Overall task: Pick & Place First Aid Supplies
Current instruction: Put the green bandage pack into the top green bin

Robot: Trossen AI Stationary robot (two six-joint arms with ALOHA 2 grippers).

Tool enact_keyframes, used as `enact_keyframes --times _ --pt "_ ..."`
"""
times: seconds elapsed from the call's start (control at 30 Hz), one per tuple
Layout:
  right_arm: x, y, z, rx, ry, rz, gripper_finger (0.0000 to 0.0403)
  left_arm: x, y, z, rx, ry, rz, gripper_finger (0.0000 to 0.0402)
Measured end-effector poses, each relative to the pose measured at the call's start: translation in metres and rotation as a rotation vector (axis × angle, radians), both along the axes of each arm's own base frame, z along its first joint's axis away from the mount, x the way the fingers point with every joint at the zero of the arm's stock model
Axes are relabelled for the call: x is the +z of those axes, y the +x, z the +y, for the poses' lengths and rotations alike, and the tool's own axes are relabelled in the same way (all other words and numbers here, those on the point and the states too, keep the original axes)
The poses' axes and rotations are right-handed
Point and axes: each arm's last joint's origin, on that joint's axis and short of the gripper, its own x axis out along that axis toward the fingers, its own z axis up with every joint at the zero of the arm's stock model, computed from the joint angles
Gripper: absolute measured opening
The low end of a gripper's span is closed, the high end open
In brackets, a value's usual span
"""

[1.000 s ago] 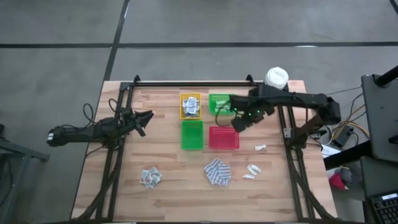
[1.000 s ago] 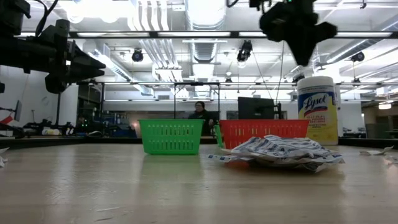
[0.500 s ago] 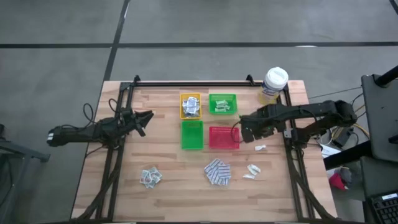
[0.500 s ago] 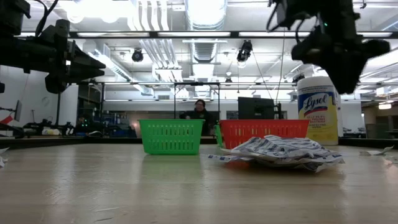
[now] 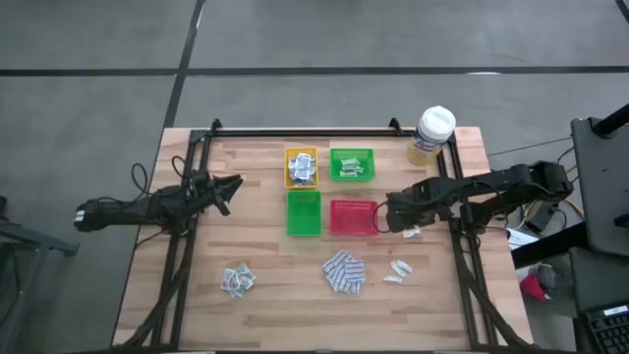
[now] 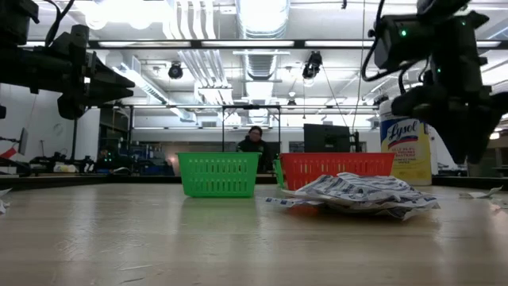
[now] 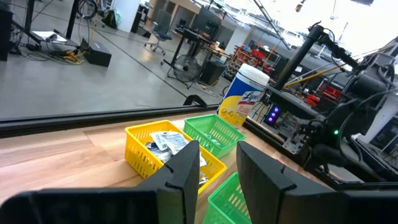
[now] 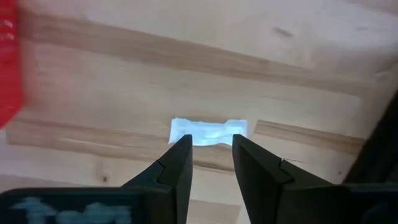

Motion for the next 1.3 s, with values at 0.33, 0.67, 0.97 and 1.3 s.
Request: enact_keyframes --times 0.33,0.67,0.97,1.3 --pt "-0.022 -0.012 0.002 -0.065 0.061 0.056 0.0091 0.0 0.0 0.0 0.0 0.0 0.0 0.0108" --pt "-0.024 -0.013 0.002 -0.095 0.063 0.062 0.0082 0.0 0.0 0.0 0.0 0.0 -0.001 0.0108" --pt "-0.04 -0.022 0.002 -0.117 0.061 0.071 0.0088 0.0 0.0 0.0 0.0 0.0 -0.002 0.0108" --pt "-0.048 -0.025 0.002 -0.14 0.065 0.051 0.0069 0.0 0.0 0.0 0.0 -0.001 -0.003 0.0108"
